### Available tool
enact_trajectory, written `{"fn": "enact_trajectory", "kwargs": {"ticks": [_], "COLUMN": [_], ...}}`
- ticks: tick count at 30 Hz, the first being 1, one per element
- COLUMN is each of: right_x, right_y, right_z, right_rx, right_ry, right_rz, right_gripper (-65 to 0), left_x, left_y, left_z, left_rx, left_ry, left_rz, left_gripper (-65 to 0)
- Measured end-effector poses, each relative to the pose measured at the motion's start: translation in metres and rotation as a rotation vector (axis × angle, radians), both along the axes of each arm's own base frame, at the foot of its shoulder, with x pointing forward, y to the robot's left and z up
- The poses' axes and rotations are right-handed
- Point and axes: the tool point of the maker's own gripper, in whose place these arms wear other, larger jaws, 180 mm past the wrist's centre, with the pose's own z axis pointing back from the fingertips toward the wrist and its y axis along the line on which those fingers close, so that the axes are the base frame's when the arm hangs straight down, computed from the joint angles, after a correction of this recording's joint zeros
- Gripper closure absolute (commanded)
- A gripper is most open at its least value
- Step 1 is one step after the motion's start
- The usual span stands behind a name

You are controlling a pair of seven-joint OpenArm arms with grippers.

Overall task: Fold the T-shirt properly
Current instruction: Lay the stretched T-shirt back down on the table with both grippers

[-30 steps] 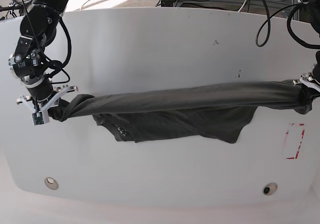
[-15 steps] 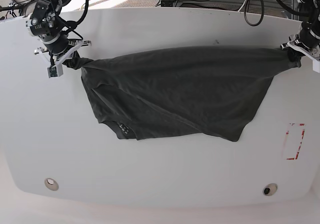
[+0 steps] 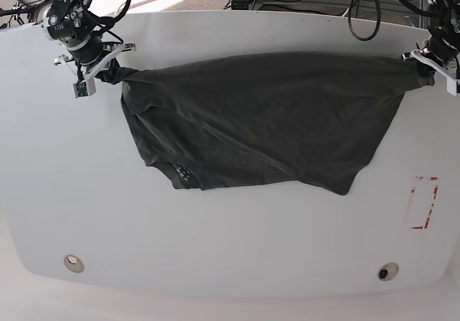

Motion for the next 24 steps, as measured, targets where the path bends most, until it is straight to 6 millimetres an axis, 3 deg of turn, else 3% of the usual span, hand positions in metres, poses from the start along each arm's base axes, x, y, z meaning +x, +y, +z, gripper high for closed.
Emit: {"fn": "enact_trajectory", "kwargs": {"ticks": [4, 6, 7, 11, 17, 24], "right_x": [-0.008, -0.011, -0.011, -0.013, -0.009, 0.011], "right_y": [-0.003, -0.003, -0.003, -0.002, -0.028, -0.015], "right_z": [-0.003, -0.005, -0.004, 0.004, 0.028, 0.055], "right_rx": [-0.008, -0.005, -0.003, 0.077, 0.123, 0.241], "right_ry": [0.021, 0.028, 0.025, -0.025, -0.129, -0.243], "right_rz": [-0.001, -0.005, -0.007, -0.028, -0.114, -0.064], "right_gripper": [-41.4, -53.1, -55.2, -55.8, -55.8, -55.8], "left_x": [0.001, 0.001, 0.001, 0.001, 0.001, 0.001], "left_y": [-0.003, -0.003, -0.003, -0.003, -0.002, -0.003], "left_z": [0.000, 0.000, 0.000, 0.000, 0.000, -0.001], "left_rx": [0.001, 0.002, 0.002, 0.003, 0.003, 0.003], "left_ry": [-0.001, -0.002, -0.001, 0.000, 0.000, 0.002], "left_rz": [-0.028, -0.028, -0.028, -0.028, -0.028, -0.031], "left_gripper": [0.0, 0.0, 0.0, 0.0, 0.0, 0.0]}}
